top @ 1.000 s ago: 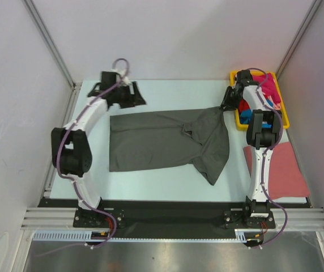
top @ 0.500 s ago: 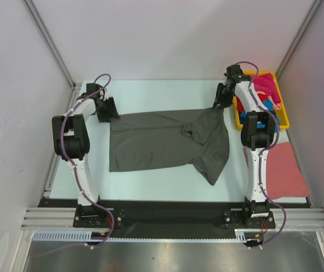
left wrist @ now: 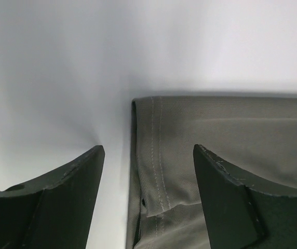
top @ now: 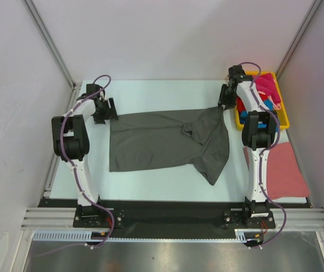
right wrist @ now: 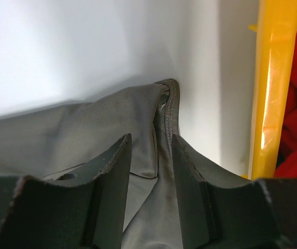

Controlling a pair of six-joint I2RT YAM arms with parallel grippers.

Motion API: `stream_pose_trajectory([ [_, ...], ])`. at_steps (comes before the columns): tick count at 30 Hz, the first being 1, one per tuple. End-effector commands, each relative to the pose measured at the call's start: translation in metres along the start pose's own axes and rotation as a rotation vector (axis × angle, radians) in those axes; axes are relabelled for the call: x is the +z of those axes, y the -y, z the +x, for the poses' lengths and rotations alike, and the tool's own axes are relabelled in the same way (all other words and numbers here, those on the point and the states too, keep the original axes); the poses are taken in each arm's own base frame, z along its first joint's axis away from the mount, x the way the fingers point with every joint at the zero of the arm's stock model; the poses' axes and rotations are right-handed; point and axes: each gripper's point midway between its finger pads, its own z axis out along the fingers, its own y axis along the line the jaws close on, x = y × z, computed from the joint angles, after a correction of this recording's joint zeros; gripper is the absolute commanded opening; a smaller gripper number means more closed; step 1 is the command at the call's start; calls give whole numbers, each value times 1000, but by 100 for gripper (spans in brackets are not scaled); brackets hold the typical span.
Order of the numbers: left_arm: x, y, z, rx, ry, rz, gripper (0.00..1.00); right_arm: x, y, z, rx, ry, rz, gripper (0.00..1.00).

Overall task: Fold and stack the t-shirts
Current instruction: Fold the tshirt

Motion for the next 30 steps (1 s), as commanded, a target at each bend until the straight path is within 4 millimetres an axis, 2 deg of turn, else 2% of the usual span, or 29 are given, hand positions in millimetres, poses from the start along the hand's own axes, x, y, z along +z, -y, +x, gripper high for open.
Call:
stream_pose_trajectory([
  [1,2,8,-13,2,14,45,75,-9,1,-15,-16,46,7,43],
  [3,4,7,-15,-9,14,36,72,-10,-2,-20,-8,53,-11,43],
  [8,14,7,-12,-14,-9,40,71,1,5,-17,15,32,-16,42],
  [11,22,9,-12,-20,-17,54,66,7,7,-15,-1,30,-18,42],
  [14,28,13,-11,-31,-22,85,55,12,7,-13,-13,20,-20,41],
  [15,32,13,-8,-37,-31,87,47,15,7,-11,-16,13,-15,41],
  [17,35,13,-8,-53,-31,93,36,18,9,-8,-20,8,-12,39],
  [18,35,12,-8,-59,-33,89,24,20,10,-7,-23,4,-14,38],
  [20,37,6,-9,-71,-31,75,14,23,6,-8,-36,9,-35,31],
  [21,36,3,-10,-73,-25,59,0,26,5,-8,-36,10,-38,27],
  [23,35,-3,-16,-67,-3,40,0,29,3,-13,-41,33,-39,11],
  [25,35,-9,-22,-59,15,12,0,31,-2,-20,-46,66,-44,0],
  [30,28,-29,-46,-71,70,-29,0,34,-13,-39,-42,147,-60,0],
])
